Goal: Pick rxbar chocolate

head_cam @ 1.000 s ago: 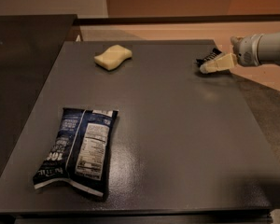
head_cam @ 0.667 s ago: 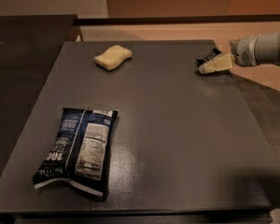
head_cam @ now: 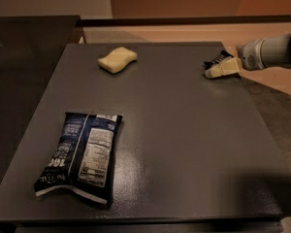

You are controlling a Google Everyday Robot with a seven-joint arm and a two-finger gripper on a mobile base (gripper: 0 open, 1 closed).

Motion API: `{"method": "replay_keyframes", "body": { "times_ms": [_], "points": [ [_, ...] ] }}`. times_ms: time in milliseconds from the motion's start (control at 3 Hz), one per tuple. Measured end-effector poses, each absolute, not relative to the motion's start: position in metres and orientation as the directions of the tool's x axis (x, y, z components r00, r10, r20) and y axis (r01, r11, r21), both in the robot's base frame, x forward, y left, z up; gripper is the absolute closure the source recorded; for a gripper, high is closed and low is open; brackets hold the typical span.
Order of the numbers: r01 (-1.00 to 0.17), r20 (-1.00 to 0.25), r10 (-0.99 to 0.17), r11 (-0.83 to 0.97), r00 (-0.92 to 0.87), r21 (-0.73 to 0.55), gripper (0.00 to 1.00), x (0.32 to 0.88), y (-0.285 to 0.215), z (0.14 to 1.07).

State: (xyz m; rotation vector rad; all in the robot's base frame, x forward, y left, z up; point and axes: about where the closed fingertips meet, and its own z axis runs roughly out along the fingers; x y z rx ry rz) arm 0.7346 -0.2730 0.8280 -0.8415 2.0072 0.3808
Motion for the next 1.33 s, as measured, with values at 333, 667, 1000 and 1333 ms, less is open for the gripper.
{"method": "replay_keyframes", "body": {
  "times_ms": [333, 667, 1000, 1333],
  "points": [
    [-0.705, -0.828, -0.421, 0.708, -0.371, -0.044, 0.18, 0.735, -0.272, 0.826],
    [-0.709, -0.828, -0.421, 0.704, -0.37, -0.041, 0.4, 0.735, -0.273, 0.829],
    [-0.712, -0.835, -0.42, 0.7, -0.355, -0.049, 0.64, 0.732, -0.274, 0.837],
    [-0.723, -0.845, -0.418, 0.689, -0.333, -0.056, 0.87, 0.727, -0.271, 0.849]
  ]
}}
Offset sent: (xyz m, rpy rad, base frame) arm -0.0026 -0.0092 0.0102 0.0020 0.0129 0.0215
